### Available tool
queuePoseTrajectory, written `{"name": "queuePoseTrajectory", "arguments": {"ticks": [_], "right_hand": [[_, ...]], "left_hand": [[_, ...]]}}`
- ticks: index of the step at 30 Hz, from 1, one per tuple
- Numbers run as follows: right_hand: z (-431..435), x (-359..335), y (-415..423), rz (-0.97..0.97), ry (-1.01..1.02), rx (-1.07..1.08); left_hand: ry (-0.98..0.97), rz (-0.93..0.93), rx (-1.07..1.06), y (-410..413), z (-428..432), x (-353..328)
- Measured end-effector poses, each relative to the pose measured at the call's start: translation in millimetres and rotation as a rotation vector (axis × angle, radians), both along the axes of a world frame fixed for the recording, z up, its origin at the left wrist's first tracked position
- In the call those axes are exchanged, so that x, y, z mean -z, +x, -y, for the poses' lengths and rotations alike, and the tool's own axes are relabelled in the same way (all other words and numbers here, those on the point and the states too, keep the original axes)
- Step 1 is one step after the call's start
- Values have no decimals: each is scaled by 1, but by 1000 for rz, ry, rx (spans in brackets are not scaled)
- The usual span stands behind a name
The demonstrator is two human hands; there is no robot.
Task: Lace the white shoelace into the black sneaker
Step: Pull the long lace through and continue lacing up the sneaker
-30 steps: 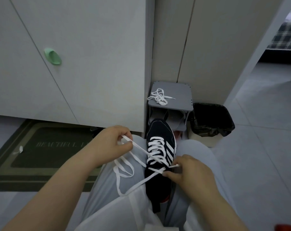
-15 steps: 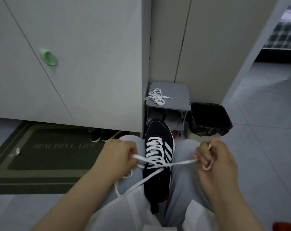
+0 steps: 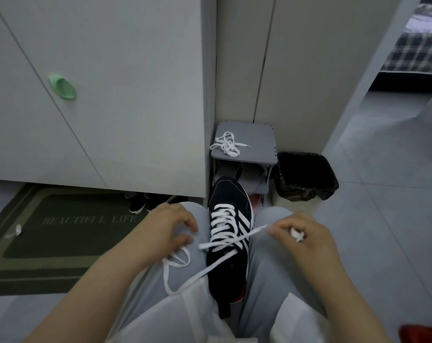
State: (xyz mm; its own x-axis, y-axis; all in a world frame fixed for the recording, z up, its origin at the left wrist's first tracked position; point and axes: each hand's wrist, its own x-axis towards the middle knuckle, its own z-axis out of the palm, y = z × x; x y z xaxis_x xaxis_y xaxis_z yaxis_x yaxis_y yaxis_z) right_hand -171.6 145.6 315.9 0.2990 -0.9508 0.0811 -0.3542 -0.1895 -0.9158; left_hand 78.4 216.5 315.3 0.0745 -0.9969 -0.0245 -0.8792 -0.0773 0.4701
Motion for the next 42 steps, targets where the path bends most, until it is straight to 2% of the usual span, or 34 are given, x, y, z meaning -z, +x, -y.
{"name": "queuePoseTrajectory", "arguments": {"ticks": [3, 7, 8, 12, 15, 18, 21, 23, 25, 29, 32, 37, 40, 42], "right_hand": [[1, -6, 3, 308, 149, 116], [2, -1, 20, 911, 561, 212], [1, 1, 23, 1001, 633, 241], [2, 8, 25, 1073, 678, 253], [3, 10, 23, 907, 599, 245], [1, 13, 18, 473, 307, 166], [-3, 19, 14, -5, 6, -71], [-5, 26, 14, -275, -110, -197], [-5, 33, 15, -446, -202, -259], [-2, 38, 12, -596, -339, -287], [3, 45, 1, -655, -365, -304], [6, 45, -11, -588, -479, -325], [1, 41, -7, -534, -363, -380], [0, 41, -7, -532, -308, -402]], "left_hand": [[-6, -40, 33, 0, -9, 1], [13, -98, 45, 15, -32, 4], [39, -100, 41, 20, -38, 4], [194, -159, 48, 19, -55, 8], [99, -87, 1, 13, -54, 17], [-47, -33, -50, 12, -52, 22], [-90, -9, -22, 19, -53, 29], [-146, -37, 22, 22, -50, 29], [-171, -140, 27, 15, -39, 20], [-283, -339, 42, -29, 1, 2], [-367, -209, 191, -53, 25, 6], [-382, 50, 413, -45, 18, 31], [-444, 132, 414, -30, 0, 45], [-401, 158, 413, -26, -9, 50]]}}
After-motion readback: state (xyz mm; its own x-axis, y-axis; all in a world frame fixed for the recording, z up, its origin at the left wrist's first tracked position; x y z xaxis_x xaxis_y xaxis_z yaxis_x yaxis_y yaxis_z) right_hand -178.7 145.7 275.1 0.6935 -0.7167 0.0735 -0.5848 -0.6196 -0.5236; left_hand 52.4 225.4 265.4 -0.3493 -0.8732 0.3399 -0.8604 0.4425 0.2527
